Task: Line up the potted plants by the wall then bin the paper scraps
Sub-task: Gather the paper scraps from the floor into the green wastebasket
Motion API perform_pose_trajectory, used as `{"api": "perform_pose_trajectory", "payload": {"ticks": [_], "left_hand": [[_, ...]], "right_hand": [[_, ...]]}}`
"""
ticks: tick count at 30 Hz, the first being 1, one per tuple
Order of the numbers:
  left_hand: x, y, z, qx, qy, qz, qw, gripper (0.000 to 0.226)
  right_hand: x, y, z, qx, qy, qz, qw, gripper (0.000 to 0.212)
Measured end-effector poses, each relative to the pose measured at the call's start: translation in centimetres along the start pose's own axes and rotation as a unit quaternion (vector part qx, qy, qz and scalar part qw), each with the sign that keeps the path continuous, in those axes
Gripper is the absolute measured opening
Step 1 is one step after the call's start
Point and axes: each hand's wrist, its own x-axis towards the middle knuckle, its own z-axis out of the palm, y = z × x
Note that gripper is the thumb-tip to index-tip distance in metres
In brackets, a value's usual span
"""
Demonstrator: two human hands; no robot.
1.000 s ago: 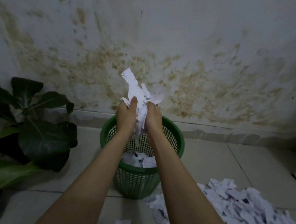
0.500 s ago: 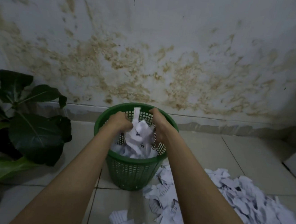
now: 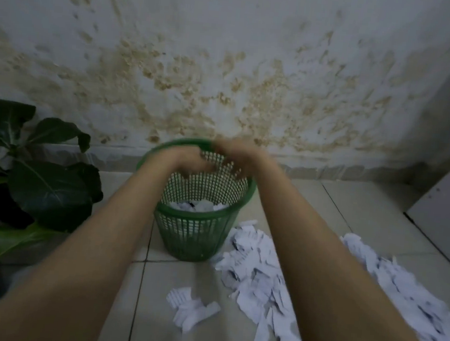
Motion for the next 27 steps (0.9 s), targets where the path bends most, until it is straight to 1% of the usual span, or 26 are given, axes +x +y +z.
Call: {"api": "perform_pose_trajectory", "payload": {"ticks": [2,4,6,8,11,13,15,17,19,21,23,24,25,26,27], "left_hand": [[-1.4,1.6,-0.2,-0.012,0.005,0.041,0.999,0.031],[-3.1,3.3,-0.4,-0.03,0.009,0.079,0.996,0.03],[-4.9,4.4,-0.3,-0.046,0.003,0.117,0.992,0.028],[-6.6,5.1,0.7,-0.053,-0.007,0.166,0.985,0.024],[-8.4,5.4,4.0,-0.08,-0.024,0.225,0.971,0.022],[-9.2,5.7,6.8,-0.096,-0.025,0.263,0.96,0.017],[-9.7,5.6,9.7,-0.096,-0.042,0.292,0.951,0.012],[-9.8,4.4,12.4,-0.044,-0.082,0.306,0.947,0.015],[-9.8,1.8,15.2,0.068,-0.164,0.29,0.94,0.029],[-9.9,-2.0,17.6,0.188,-0.244,0.234,0.922,0.05],[-10.4,-6.2,19.4,0.31,-0.286,0.16,0.893,0.077],[-10.7,-8.3,20.2,0.346,-0.299,0.121,0.881,0.09],[-10.9,-9.9,20.8,0.349,-0.306,0.09,0.881,0.099],[-11.0,-11.3,21.5,0.329,-0.305,0.067,0.891,0.104],[-10.9,-12.2,22.1,0.294,-0.285,0.055,0.911,0.106]], "right_hand": [[-1.7,0.1,-1.7,-0.042,0.0,-0.011,0.999,0.044],[-3.6,0.7,-3.4,-0.049,0.0,-0.014,0.999,0.046],[-6.1,2.1,-4.7,-0.066,0.02,-0.031,0.997,0.046],[-8.7,4.7,-4.9,-0.081,0.043,-0.047,0.995,0.041],[-11.5,10.6,-2.6,-0.076,0.074,-0.046,0.993,0.035],[-12.3,15.0,-0.4,-0.071,0.094,-0.021,0.993,0.038],[-13.2,19.6,2.0,-0.094,0.1,0.037,0.99,0.042],[-15.1,23.9,4.6,-0.113,0.08,0.096,0.986,0.054],[-17.8,27.5,7.5,-0.149,0.032,0.157,0.976,0.075],[-20.7,30.0,10.0,-0.196,-0.015,0.209,0.958,0.094],[-23.6,30.9,11.8,-0.213,-0.052,0.261,0.94,0.105],[-24.6,31.4,12.5,-0.212,-0.055,0.282,0.934,0.108],[-25.2,31.5,12.9,-0.208,-0.041,0.297,0.931,0.109],[-25.4,31.8,13.4,-0.2,-0.021,0.309,0.93,0.111],[-25.2,32.1,13.7,-0.197,0.009,0.308,0.931,0.116]]}}
